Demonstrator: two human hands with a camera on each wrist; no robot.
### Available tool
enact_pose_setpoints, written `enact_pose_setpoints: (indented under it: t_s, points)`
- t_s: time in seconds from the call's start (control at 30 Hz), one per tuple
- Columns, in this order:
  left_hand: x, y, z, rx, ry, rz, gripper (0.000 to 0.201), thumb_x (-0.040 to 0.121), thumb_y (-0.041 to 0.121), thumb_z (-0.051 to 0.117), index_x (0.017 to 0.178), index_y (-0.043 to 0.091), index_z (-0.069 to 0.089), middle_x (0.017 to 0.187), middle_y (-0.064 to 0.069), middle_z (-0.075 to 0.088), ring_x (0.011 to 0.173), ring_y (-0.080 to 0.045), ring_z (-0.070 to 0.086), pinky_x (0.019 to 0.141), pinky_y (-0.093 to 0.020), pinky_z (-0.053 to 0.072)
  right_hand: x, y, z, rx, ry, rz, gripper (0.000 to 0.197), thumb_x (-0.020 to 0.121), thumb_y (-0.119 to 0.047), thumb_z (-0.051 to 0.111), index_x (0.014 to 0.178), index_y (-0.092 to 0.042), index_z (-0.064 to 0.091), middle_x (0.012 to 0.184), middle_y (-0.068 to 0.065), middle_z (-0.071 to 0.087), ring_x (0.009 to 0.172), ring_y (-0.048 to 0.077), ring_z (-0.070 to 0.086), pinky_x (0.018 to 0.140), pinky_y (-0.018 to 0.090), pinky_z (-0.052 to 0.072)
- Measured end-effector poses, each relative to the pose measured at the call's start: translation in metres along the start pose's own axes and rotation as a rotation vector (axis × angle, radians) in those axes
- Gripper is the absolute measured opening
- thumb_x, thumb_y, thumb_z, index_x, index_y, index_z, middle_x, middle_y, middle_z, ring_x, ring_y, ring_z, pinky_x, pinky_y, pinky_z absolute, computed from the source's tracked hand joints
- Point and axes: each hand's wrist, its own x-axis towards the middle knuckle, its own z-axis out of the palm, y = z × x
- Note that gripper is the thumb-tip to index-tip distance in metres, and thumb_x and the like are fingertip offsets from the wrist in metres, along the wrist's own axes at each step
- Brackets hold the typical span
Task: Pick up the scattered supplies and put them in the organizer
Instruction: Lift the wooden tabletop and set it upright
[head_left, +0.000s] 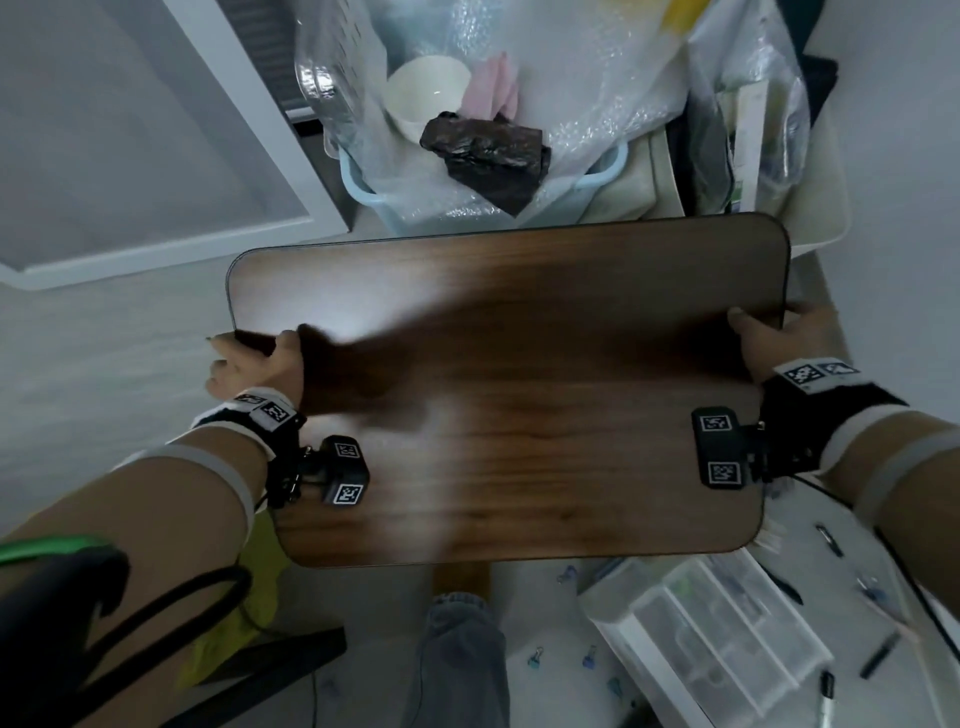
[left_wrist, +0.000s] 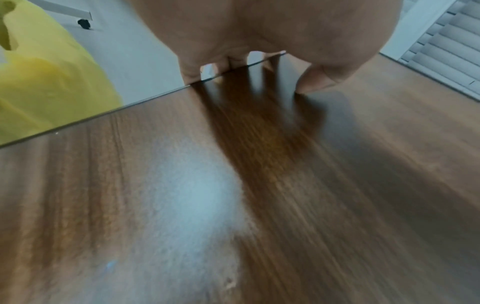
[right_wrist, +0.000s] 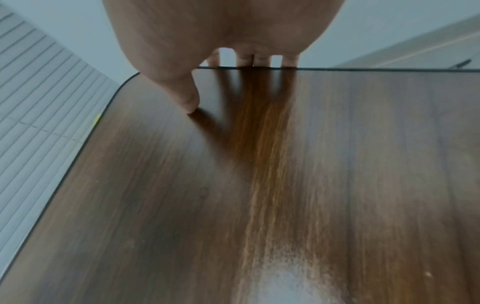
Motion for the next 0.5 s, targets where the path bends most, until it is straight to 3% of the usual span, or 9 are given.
enact_pose_setpoints:
  t_s: [0.1, 0.17, 0.27, 0.37, 0.43, 0.5]
  points:
    - [0.024, 0.0, 0.008, 0.012, -0.026, 0.001, 0.075, 0.081, 0.053, 0.056, 0.13, -0.001, 0.041, 0.129, -0.027, 0.052, 0.122, -0.044, 0.047, 0.103, -0.05, 0.037, 0.011, -0.007, 0.027, -0.03, -0.045, -0.02, 0.062, 0.08, -0.038, 0.074, 0.129, -0.007, 0.051, 0.119, 0.015, 0.064, 0.112, 0.031, 0.061, 0.098, 0.038, 0.046]
    - [0.037, -0.003, 0.013, 0.045, -0.048, -0.005, 0.076, 0.083, 0.051, 0.064, 0.132, -0.003, 0.041, 0.134, -0.026, 0.05, 0.127, -0.044, 0.044, 0.105, -0.05, 0.037, 0.025, -0.003, 0.044, -0.05, -0.11, -0.037, 0.052, 0.068, -0.047, 0.077, 0.11, -0.019, 0.065, 0.104, 0.01, 0.069, 0.097, 0.028, 0.066, 0.091, 0.037, 0.051]
    - [0.056, -0.007, 0.018, 0.041, -0.015, 0.026, 0.074, 0.084, 0.041, 0.069, 0.135, -0.004, 0.042, 0.139, -0.025, 0.046, 0.13, -0.041, 0.042, 0.106, -0.046, 0.035, 0.069, 0.023, 0.07, -0.023, -0.125, -0.029, 0.062, 0.047, -0.059, 0.074, 0.1, -0.028, 0.066, 0.106, 0.005, 0.07, 0.099, 0.03, 0.067, 0.094, 0.048, 0.053]
    - [0.075, -0.008, 0.022, -0.008, -0.075, 0.082, 0.08, 0.084, 0.043, 0.07, 0.147, 0.009, 0.035, 0.142, -0.023, 0.042, 0.132, -0.041, 0.041, 0.109, -0.047, 0.035, 0.062, 0.005, 0.089, -0.026, -0.164, -0.15, 0.055, 0.063, -0.05, 0.073, 0.113, -0.029, 0.061, 0.113, 0.005, 0.069, 0.104, 0.03, 0.065, 0.096, 0.051, 0.051]
    - [0.08, -0.004, 0.026, -0.026, -0.141, 0.102, 0.095, 0.082, 0.051, 0.072, 0.157, 0.024, 0.019, 0.147, -0.021, 0.038, 0.134, -0.041, 0.042, 0.11, -0.047, 0.038, 0.06, -0.003, 0.098, -0.049, -0.159, -0.213, 0.06, 0.073, -0.042, 0.071, 0.127, -0.027, 0.05, 0.117, 0.009, 0.067, 0.106, 0.03, 0.063, 0.097, 0.051, 0.049]
    - [0.08, -0.003, 0.032, -0.006, -0.162, 0.106, 0.1, 0.084, 0.047, 0.073, 0.159, 0.03, 0.01, 0.15, -0.02, 0.035, 0.136, -0.04, 0.041, 0.106, -0.045, 0.039, 0.065, -0.003, 0.105, -0.12, -0.17, -0.248, 0.072, 0.072, -0.045, 0.071, 0.135, -0.025, 0.043, 0.121, 0.012, 0.063, 0.109, 0.031, 0.06, 0.098, 0.05, 0.048]
